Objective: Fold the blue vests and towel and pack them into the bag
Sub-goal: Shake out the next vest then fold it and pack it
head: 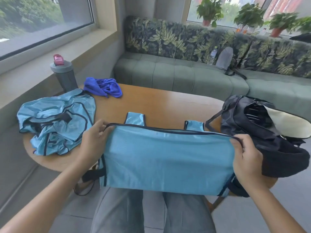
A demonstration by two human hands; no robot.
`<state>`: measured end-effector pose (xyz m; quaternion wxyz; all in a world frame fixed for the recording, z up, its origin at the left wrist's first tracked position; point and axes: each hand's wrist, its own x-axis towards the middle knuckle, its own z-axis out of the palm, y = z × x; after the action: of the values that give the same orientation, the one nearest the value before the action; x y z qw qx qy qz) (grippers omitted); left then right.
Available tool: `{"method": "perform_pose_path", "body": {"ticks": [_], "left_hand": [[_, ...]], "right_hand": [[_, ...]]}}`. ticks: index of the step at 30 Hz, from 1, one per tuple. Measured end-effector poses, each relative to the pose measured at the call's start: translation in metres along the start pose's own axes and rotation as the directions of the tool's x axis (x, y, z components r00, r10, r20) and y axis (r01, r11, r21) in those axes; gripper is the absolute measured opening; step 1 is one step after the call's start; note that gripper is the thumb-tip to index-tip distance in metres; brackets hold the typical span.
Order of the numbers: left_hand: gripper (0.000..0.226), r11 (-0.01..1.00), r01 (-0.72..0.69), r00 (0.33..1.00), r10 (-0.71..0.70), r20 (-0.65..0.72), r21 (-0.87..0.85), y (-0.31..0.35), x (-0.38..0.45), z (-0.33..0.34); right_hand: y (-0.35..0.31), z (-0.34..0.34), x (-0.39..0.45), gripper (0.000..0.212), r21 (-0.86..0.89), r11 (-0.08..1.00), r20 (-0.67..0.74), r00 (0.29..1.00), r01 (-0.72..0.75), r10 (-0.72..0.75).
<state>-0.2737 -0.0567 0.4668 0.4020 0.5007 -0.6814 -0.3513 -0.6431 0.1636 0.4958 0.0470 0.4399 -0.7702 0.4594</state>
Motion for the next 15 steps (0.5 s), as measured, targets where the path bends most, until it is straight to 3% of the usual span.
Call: {"method": "perform_pose_path", "body": {"ticks": [8,12,15], "left_hand": [[0.019,0.963,0.016,0.998,-0.033,0.058,0.270,-0.041,0.141,0.061],[0.021,0.915,0.016,0.982,-0.090,0.163,0.403,-0.078,0.176,0.096],[0.019,0.804,-0.150,0.972,0.013,0.235,0.575,-0.104,0.184,0.112]], "right_hand": [[0.052,0.100,0.111,0.012,-0.145,0.989,0.142,0.989,-0.006,0.026],[0.089,0.152,0.128,0.019,-0.472,0.882,0.266,0.951,-0.013,0.156],[0.107,0.171,0.125,0.017,-0.623,0.777,0.292,0.948,0.087,0.129]]}}
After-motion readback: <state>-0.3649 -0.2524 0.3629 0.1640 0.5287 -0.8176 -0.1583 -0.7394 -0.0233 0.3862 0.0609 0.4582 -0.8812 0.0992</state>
